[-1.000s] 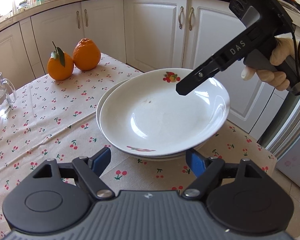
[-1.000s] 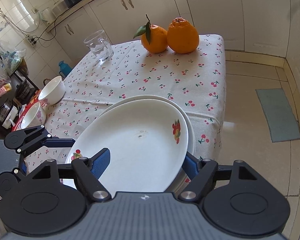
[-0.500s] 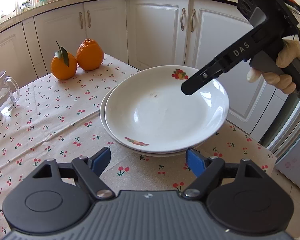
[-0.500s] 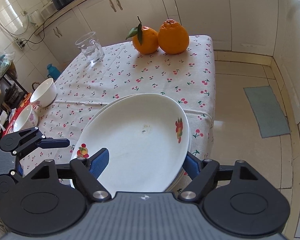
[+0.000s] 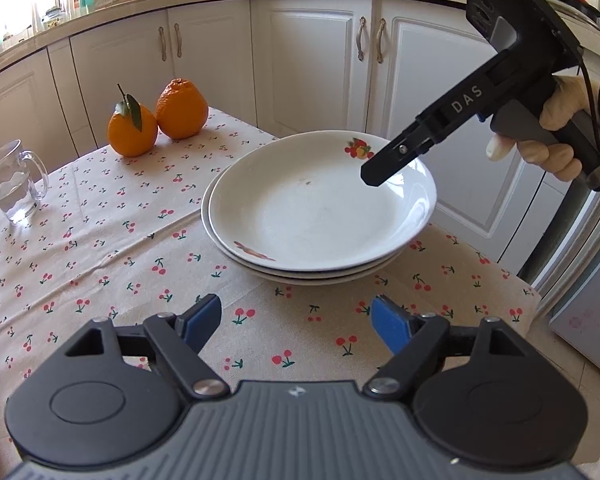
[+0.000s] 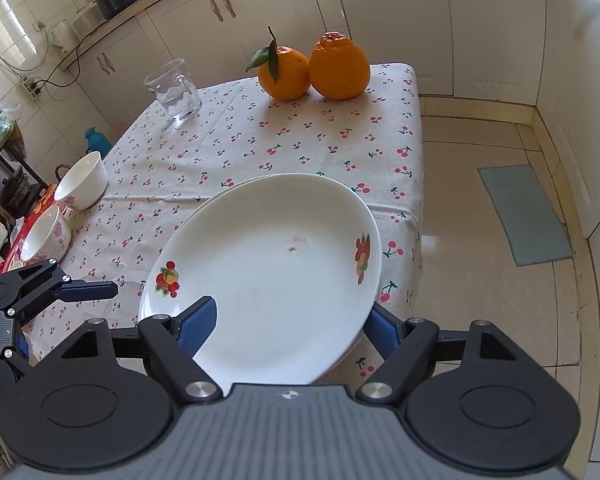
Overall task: Organize plates and bowls
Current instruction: 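Withdraw the right gripper from the stack while moving the left gripper toward the white bowls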
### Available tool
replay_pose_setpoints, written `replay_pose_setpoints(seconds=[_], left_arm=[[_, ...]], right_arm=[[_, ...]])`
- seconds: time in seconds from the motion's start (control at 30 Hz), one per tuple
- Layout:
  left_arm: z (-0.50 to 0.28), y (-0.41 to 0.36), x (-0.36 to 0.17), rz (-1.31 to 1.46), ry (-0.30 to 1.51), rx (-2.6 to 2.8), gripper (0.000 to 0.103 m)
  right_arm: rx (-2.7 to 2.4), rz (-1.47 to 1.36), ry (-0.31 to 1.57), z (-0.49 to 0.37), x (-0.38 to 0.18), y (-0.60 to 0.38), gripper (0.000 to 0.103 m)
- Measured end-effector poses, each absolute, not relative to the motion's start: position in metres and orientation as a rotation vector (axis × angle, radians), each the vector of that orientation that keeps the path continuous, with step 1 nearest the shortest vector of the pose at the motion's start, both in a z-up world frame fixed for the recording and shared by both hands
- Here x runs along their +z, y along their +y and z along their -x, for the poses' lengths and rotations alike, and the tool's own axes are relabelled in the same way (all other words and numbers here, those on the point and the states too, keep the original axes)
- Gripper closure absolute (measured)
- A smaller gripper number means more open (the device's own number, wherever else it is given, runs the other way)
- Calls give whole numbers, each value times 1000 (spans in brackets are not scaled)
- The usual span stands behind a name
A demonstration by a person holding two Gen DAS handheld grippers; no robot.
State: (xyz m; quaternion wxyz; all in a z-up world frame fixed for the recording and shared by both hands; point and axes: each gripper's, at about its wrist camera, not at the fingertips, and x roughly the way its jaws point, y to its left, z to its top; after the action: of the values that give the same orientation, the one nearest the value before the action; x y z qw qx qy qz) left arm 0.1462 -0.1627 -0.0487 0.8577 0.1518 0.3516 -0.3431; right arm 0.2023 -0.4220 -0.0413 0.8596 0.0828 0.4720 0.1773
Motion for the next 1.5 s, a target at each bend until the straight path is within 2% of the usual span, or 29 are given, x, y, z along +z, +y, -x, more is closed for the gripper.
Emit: replay_pose_setpoints(seconds=[0.43, 0.5, 0.7, 0.8, 1.23, 1.5], left_arm=[[-130, -145, -38, -308, 711, -707, 20], [-126, -140, -36, -302, 704, -702, 20], [-107, -123, -29, -290, 671, -677, 19], [-98, -109, -24, -284, 655, -668, 15], [-65, -25, -16, -250, 631, -566, 14], [-60, 31, -13, -248, 630, -464, 14]], right_arm=[[336, -85, 904, -167, -23, -400, 7], [312, -36, 871, -157, -17, -387, 0], [234, 197, 749, -124, -8, -338, 0], [219, 255, 725, -111, -11, -316, 0], [292, 230, 696, -75, -27, -231, 0], [459, 325, 666, -62, -26, -168, 0]])
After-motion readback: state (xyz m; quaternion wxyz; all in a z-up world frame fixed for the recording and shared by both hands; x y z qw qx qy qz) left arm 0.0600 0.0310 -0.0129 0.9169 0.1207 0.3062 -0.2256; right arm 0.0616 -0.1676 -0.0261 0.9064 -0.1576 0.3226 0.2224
